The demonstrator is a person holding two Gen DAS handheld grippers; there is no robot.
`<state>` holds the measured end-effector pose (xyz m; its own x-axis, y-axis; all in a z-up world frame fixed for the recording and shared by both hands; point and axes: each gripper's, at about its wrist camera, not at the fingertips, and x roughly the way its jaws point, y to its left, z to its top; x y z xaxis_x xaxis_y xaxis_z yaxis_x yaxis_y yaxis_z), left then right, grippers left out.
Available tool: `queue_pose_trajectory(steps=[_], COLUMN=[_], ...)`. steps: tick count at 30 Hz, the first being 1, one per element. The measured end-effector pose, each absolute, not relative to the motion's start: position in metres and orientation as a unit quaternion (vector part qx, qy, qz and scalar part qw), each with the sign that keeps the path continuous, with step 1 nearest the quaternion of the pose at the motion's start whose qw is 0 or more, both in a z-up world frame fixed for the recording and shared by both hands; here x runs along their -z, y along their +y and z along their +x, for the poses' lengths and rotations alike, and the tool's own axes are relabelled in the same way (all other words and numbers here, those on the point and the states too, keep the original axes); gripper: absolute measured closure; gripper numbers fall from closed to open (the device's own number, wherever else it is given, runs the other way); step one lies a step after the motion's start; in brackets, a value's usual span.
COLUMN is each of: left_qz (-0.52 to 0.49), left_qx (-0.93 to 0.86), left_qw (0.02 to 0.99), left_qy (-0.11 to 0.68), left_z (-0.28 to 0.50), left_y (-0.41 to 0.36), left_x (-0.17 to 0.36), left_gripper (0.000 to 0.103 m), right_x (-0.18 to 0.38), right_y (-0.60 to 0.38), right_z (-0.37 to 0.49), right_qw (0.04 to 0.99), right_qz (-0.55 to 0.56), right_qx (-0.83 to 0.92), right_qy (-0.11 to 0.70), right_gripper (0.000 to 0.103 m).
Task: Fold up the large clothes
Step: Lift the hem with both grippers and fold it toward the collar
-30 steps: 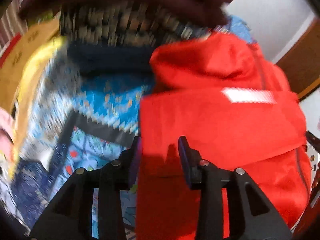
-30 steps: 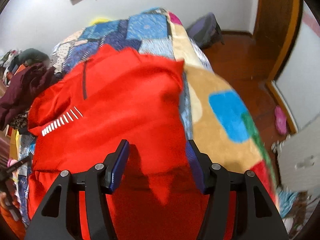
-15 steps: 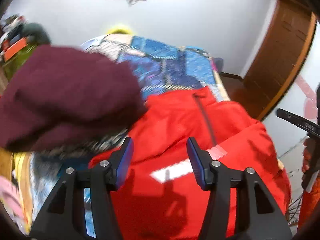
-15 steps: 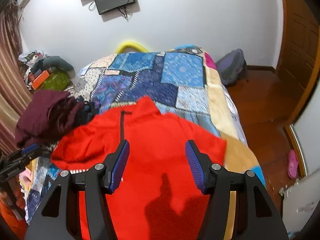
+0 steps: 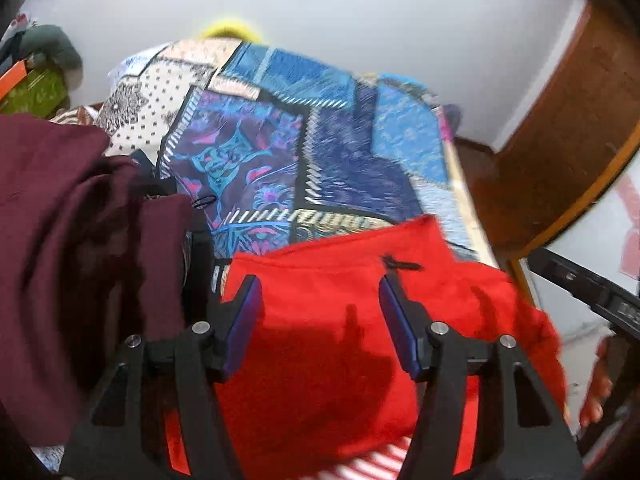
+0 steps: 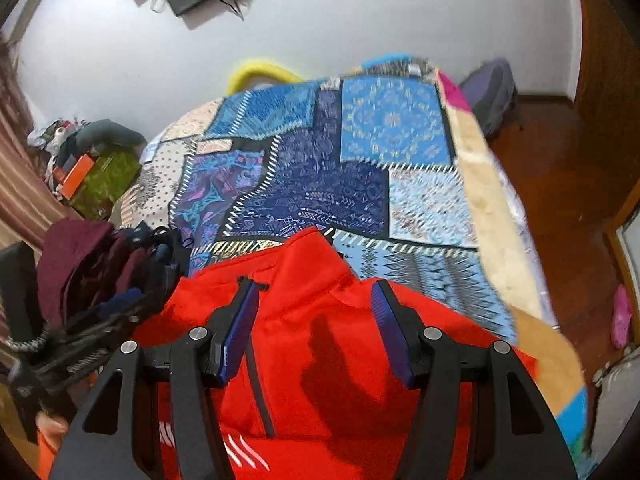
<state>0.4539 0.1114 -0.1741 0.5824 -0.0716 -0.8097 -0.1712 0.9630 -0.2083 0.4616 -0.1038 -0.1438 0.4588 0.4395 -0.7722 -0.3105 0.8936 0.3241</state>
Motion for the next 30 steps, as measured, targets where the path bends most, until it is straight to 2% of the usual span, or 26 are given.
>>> queue_pose_trajectory(steps=[7, 10, 12, 15, 17, 18, 19, 22, 24, 25, 26, 30], left_qz=[-0.159, -0.171, -0.172, -0.181, -0.171, -0.165, -0.162, -0.182, -0.178, -0.174, -0.166, -0.156], left_qx=[-0.078, -0.085, -0.084, -0.068, -0.064, -0.063, -0.062, -0.060, -0.062, -0.059, -0.058, -0.030], left_qw=[0.852, 0.857, 0.855, 0.852, 0.856, 0.858, 0.859, 0.856, 0.856, 0.857, 0.858, 0.857], left_qy=[0.493, 0.480, 0.481, 0.486, 0.484, 0.483, 0.482, 0.481, 0.481, 0.481, 0.483, 0.490], left_z=[0.497, 0.498, 0.501, 0.504, 0.502, 0.502, 0.501, 0.500, 0.499, 0.497, 0.496, 0.485], left_y=[0.129, 0.133, 0.131, 0.129, 0.126, 0.125, 0.124, 0.125, 0.122, 0.119, 0.116, 0.105], left_x=[0.227, 0.232, 0.237, 0.239, 0.239, 0.240, 0.241, 0.242, 0.238, 0.235, 0.232, 0.218], left_gripper=[0.043, 0.041, 0.038, 0.038, 0.038, 0.038, 0.038, 0.048, 0.064, 0.079, 0.087, 0.094], right_x=[0.195, 0.214, 0.223, 0.228, 0.229, 0.228, 0.228, 0.225, 0.221, 0.219, 0.214, 0.186], right_y=[-0.084, -0.079, -0.074, -0.068, -0.062, -0.058, -0.056, -0.051, -0.054, -0.057, -0.060, -0.070], right_z=[0.513, 0.526, 0.529, 0.527, 0.523, 0.521, 0.519, 0.513, 0.509, 0.508, 0.505, 0.486], right_qw=[0.812, 0.788, 0.780, 0.790, 0.802, 0.809, 0.813, 0.814, 0.815, 0.814, 0.813, 0.825], right_qz=[0.113, 0.159, 0.176, 0.164, 0.128, 0.108, 0.095, 0.084, 0.089, 0.093, 0.099, 0.102], right_qx=[-0.197, -0.199, -0.201, -0.196, -0.194, -0.193, -0.196, -0.204, -0.201, -0.201, -0.204, -0.219], right_qy=[0.537, 0.560, 0.566, 0.558, 0.550, 0.545, 0.541, 0.537, 0.537, 0.537, 0.536, 0.512], right_gripper=[0.049, 0.048, 0.043, 0.042, 0.046, 0.052, 0.066, 0.086, 0.092, 0.095, 0.096, 0.097])
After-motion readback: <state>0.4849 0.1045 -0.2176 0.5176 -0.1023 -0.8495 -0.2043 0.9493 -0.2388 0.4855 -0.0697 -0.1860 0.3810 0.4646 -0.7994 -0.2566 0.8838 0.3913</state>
